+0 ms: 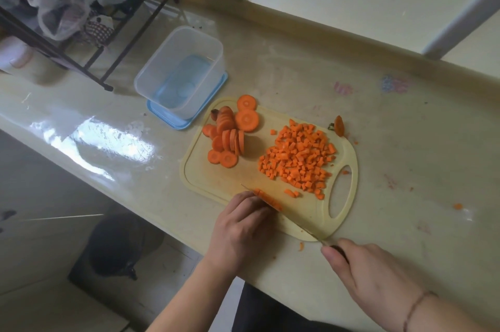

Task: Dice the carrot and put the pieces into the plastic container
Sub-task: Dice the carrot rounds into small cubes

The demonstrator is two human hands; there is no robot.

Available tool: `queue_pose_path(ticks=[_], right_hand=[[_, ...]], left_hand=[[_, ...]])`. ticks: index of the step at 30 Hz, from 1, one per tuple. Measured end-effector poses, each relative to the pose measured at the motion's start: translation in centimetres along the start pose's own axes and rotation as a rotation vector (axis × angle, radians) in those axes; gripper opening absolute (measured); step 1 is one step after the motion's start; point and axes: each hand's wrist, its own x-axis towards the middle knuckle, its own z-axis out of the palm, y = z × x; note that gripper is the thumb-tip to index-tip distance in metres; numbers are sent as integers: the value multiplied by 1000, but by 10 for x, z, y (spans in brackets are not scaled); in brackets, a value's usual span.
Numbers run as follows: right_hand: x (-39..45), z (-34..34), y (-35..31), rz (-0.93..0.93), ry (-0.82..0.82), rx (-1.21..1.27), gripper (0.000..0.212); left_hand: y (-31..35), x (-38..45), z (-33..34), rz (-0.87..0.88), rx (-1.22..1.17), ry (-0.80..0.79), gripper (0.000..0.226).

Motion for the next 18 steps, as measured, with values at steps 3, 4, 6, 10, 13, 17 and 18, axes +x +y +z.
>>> queue_pose_path(ticks=[3, 4, 6, 10, 13, 17, 18], right_hand=[[5, -1, -10, -45, 29, 22, 87], [9, -1, -17, -72, 31, 21, 84], [18, -1, -28, -111, 30, 41, 71], [26, -10, -18, -139, 68, 149, 65], [29, -17, -2, -123, 97, 199, 77], [25, -19, -5, -131, 112, 216, 75], [21, -18, -7, -138, 111, 214, 70]], left_hand=[[-1, 0, 0, 1, 14, 2, 22], [-1, 1, -1, 2, 14, -1, 22], [1, 1, -2, -2, 18, -9, 22], [-1, -2, -1, 0, 38, -18, 14], [-2, -4, 1, -7, 47, -11, 13], [-1, -4, -1, 17, 43, 6, 14], [-1, -4, -1, 26, 35, 13, 15]])
